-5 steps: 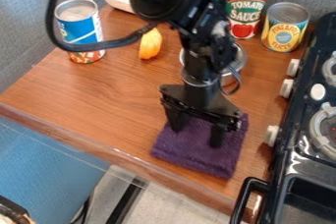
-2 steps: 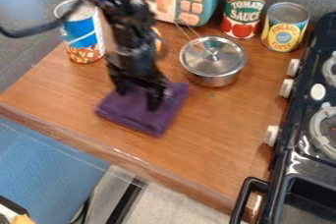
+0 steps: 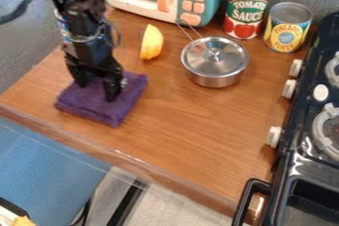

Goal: Move the purple cloth to the bottom right side

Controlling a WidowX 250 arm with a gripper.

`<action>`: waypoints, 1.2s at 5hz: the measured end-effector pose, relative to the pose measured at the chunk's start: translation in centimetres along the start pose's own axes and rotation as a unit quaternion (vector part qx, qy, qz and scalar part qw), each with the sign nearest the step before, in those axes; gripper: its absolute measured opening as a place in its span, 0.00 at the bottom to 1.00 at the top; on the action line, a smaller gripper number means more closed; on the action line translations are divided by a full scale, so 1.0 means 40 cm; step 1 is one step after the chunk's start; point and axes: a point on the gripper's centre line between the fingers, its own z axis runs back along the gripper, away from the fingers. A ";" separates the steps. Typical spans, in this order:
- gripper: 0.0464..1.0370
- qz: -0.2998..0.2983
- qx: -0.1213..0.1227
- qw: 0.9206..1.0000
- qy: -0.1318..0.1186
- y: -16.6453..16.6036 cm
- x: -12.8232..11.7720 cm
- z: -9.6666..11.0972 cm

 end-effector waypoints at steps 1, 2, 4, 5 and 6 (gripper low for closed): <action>0.96 -0.008 0.002 1.000 0.016 0.028 -0.007 0.002; 0.96 -0.008 -0.001 1.000 0.026 0.074 -0.009 -0.001; 0.96 -0.023 -0.026 0.999 0.029 0.090 -0.017 0.001; 0.96 -0.007 -0.015 1.000 0.008 0.105 -0.012 0.076; 0.96 0.014 -0.011 1.000 -0.005 0.120 -0.007 0.121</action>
